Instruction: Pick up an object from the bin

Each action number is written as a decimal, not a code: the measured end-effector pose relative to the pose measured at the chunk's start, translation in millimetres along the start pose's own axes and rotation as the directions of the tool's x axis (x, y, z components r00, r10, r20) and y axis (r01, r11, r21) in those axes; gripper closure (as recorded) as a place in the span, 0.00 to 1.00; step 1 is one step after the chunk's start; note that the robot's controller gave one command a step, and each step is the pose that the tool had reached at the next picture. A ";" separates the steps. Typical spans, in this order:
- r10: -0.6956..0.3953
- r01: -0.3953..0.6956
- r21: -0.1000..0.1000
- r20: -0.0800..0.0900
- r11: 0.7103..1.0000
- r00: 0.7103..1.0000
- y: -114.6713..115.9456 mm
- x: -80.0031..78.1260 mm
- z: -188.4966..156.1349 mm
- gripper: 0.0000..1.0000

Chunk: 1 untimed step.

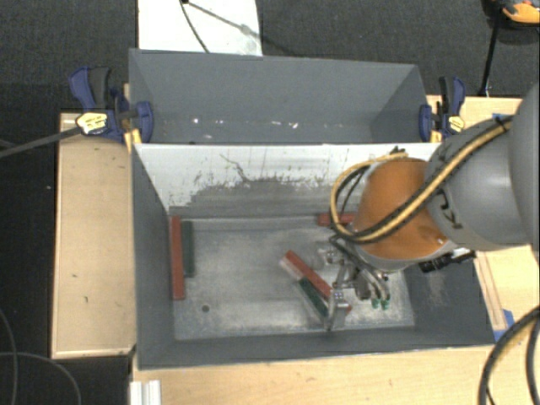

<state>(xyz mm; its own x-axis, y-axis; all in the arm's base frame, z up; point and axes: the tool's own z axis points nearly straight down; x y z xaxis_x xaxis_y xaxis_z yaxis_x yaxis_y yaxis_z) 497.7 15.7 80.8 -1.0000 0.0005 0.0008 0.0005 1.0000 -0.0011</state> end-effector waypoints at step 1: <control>-0.403 0.403 -0.002 -0.003 0.915 0.915 -6.3 21.0 6.1 1.00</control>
Offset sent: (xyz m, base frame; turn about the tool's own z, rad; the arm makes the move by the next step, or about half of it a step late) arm 0.0000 0.0000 0.0000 0.0000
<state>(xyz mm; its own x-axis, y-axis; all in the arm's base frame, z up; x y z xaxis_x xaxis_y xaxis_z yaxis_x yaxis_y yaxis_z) 476.7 9.4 74.7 -0.9155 -0.4022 0.0040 -0.4022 0.9155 0.0013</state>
